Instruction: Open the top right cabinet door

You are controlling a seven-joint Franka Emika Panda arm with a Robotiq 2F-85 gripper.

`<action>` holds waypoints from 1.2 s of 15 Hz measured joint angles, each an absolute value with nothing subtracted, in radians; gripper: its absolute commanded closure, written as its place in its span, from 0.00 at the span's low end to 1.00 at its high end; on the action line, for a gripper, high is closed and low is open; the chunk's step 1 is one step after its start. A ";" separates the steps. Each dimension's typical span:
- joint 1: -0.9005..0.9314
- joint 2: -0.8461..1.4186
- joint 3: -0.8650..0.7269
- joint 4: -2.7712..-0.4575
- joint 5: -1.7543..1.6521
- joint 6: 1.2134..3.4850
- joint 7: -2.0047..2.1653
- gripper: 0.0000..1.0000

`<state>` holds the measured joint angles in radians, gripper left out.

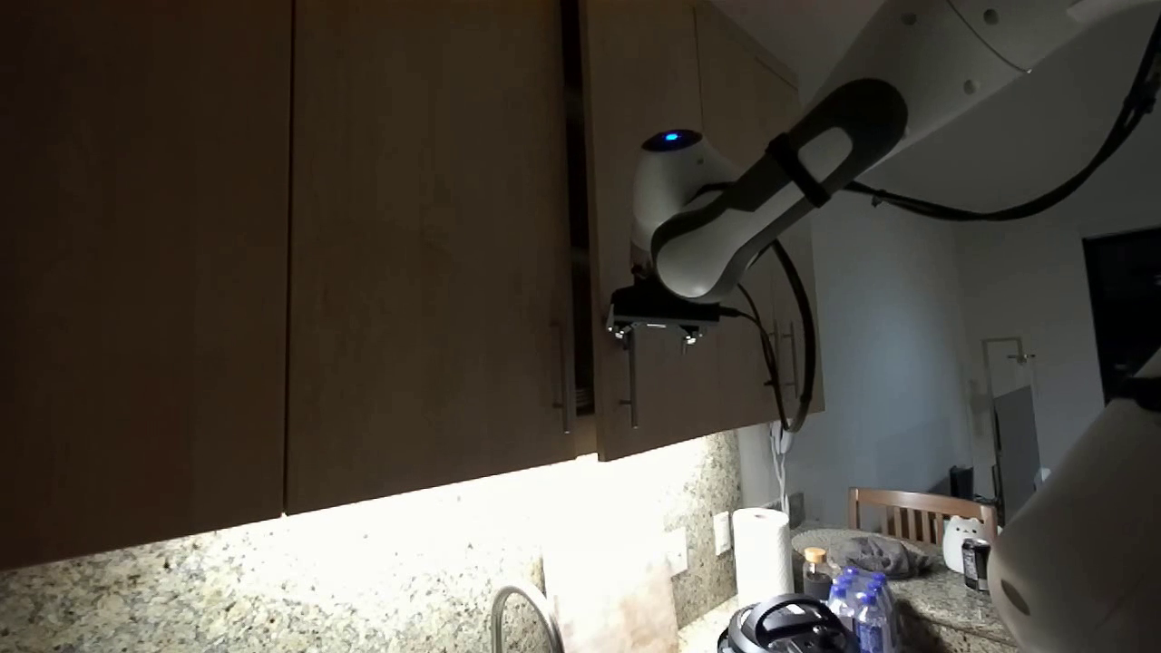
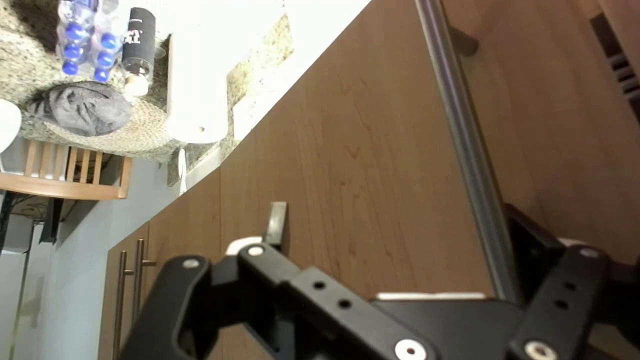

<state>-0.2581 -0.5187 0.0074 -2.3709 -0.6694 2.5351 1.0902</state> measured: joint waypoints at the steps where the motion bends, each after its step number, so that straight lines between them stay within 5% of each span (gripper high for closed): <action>1: -0.259 -0.526 0.006 -2.377 -0.667 2.535 1.090 0.00; 18: -0.275 -0.607 0.010 -2.447 -0.604 2.548 1.074 0.00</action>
